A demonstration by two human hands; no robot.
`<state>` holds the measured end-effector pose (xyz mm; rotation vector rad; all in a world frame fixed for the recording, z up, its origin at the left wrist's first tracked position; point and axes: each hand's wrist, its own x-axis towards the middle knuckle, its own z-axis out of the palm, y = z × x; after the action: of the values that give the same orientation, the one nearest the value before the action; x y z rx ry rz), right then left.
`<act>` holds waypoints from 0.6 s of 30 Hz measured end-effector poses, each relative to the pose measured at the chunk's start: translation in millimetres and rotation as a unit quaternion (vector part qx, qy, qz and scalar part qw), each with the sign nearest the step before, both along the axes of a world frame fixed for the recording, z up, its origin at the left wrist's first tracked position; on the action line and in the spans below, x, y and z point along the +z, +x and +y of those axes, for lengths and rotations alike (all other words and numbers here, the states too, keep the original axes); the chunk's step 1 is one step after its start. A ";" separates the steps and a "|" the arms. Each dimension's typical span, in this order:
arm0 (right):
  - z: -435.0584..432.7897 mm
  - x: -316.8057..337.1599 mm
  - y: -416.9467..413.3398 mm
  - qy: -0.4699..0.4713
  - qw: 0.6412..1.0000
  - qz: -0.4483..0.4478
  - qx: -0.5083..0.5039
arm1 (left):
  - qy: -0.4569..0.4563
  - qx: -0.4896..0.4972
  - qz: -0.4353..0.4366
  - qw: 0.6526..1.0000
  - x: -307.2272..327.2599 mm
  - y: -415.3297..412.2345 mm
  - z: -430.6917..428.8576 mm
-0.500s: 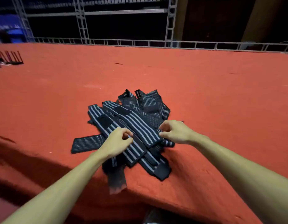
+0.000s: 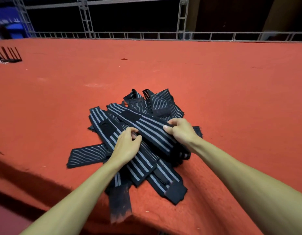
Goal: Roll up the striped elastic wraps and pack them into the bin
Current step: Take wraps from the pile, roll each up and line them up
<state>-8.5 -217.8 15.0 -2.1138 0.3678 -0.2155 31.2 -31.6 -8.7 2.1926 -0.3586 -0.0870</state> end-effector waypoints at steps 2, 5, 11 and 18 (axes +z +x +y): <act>-10.5 13.7 -11.7 0.030 0.999 -0.019 -0.010 | -0.141 0.012 0.083 0.986 13.3 -13.4 -13.2; -28.2 34.7 -44.6 0.062 0.998 -0.031 -0.003 | -0.368 0.033 0.197 0.908 30.6 -33.6 -41.7; -85.7 56.3 -138.2 0.000 0.999 -0.023 -0.034 | -0.434 0.045 0.230 0.870 44.5 -82.6 -99.3; -167.1 41.2 -252.4 -0.047 0.991 0.072 -0.100 | -0.330 -0.071 0.246 0.909 38.0 -177.0 -182.5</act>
<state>-260.9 -385.0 56.2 -2.1918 0.6685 -0.2017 -145.8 -214.1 29.3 1.4072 -0.2135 -0.5144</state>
